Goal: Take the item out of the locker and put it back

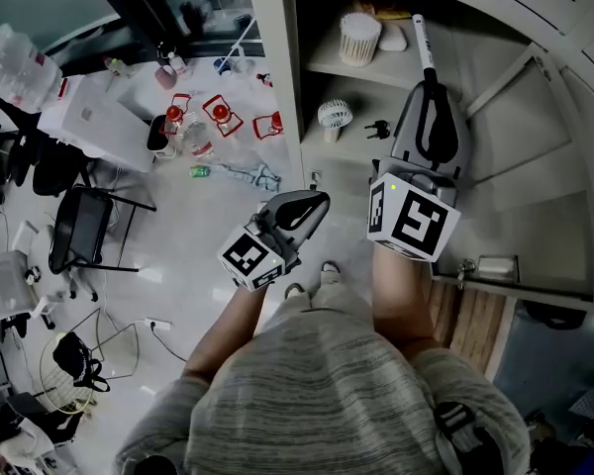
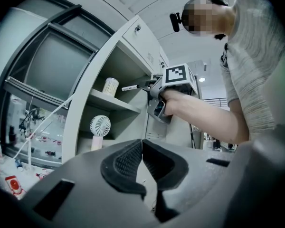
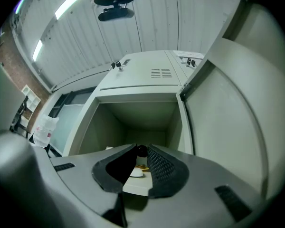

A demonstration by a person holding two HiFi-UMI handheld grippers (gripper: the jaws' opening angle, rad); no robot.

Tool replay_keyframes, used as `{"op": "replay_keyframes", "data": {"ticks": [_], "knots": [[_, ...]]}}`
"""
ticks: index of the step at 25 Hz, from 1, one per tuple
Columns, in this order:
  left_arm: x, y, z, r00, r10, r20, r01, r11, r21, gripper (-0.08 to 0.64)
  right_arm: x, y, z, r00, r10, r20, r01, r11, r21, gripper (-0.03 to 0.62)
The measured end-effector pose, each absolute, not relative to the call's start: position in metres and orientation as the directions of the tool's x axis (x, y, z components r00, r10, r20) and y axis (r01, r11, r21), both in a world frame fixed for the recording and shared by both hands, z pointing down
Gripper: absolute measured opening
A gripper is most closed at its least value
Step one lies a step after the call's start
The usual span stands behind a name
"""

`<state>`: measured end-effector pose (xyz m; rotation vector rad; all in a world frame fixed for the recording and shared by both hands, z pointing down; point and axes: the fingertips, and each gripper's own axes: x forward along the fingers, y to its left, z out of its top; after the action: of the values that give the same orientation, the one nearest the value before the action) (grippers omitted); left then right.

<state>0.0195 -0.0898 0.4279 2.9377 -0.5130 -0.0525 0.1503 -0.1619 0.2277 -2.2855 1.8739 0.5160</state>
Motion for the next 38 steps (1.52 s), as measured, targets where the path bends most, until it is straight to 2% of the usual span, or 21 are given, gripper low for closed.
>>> {"op": "replay_keyframes", "data": {"ticks": [15, 25, 31, 38], "knots": [[0.013, -0.094, 0.428, 0.939, -0.345, -0.003, -0.340, -0.926, 0.162, 0.009, 0.176, -0.208, 0.289, 0.248, -0.951, -0.185, -0.960, -0.266, 0.081, 0.081], [0.010, -0.098, 0.427, 0.938, -0.346, -0.009, -0.340, -0.927, 0.161, 0.009, 0.173, -0.218, 0.301, 0.224, -0.964, -0.143, -0.970, -0.235, 0.063, 0.084], [0.010, -0.098, 0.429, 0.938, -0.348, -0.005, -0.342, -0.925, 0.165, 0.009, 0.167, -0.216, 0.303, 0.191, -0.972, -0.133, -0.979, -0.198, 0.041, 0.172], [0.014, -0.096, 0.429, 0.940, -0.342, -0.005, -0.336, -0.926, 0.171, 0.009, 0.158, -0.204, 0.297, 0.152, -0.979, -0.136, -0.985, -0.162, 0.059, 0.181]]}}
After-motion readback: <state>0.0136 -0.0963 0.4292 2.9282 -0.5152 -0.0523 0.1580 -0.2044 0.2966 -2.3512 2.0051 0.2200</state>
